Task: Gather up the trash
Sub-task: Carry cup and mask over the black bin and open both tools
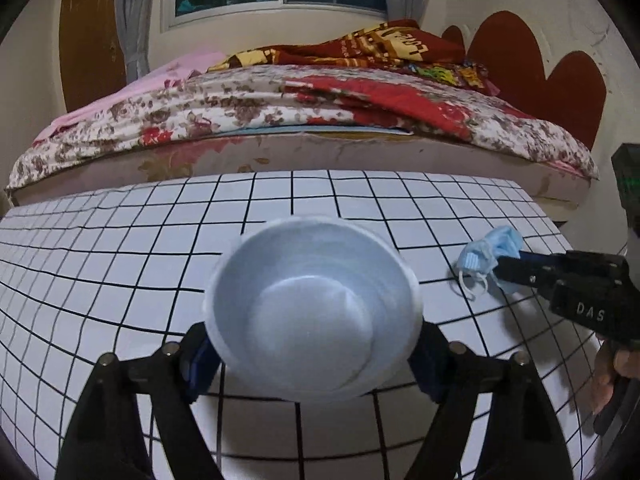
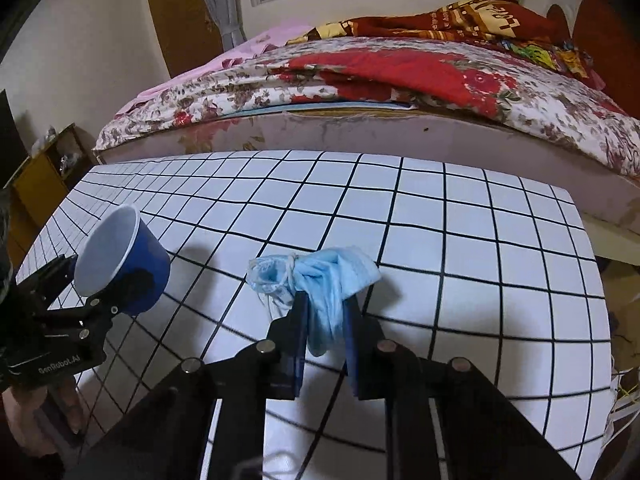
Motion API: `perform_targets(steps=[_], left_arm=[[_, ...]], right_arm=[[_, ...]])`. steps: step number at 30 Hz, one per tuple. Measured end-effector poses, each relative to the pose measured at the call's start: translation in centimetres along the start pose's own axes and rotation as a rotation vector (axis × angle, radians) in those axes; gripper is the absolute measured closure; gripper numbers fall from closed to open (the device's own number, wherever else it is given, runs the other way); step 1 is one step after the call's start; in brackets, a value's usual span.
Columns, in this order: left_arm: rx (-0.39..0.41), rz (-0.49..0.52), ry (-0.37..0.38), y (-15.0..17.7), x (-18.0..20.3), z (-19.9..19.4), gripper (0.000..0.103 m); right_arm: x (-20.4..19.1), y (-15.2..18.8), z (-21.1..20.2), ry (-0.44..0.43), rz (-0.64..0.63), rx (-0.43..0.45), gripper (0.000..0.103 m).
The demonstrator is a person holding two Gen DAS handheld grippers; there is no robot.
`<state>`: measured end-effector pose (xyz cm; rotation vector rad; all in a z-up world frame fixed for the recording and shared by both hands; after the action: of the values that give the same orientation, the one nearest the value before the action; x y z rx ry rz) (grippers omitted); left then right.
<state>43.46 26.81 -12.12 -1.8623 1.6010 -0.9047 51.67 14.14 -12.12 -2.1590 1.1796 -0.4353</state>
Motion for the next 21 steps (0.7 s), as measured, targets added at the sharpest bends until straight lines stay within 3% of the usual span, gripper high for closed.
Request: perform_targets(steps=[9,21], left_arm=[[0.023,0.029,0.014,0.9,1.2,-2.9,0.024],[0.087,0.147,0.075,2.3,8.9,-11.9,0.024]], right_arm=[[0.5,1.4,-5.1,0.005,0.015,0.085,0.086],[3.9,6.5,-17.9,0.084,0.059,0.211,0.086]])
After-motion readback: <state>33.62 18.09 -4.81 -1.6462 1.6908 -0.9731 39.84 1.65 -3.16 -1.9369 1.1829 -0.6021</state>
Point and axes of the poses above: each gripper's, at about its wrist camera, not at the fingertips, and z roughly the way its jaws point, x to its right, y to its underside, the point moved 10 cm from there along z, roughly the way its jaws point, and after that the axes turned 10 degrees about y, right-handed, at the moved point
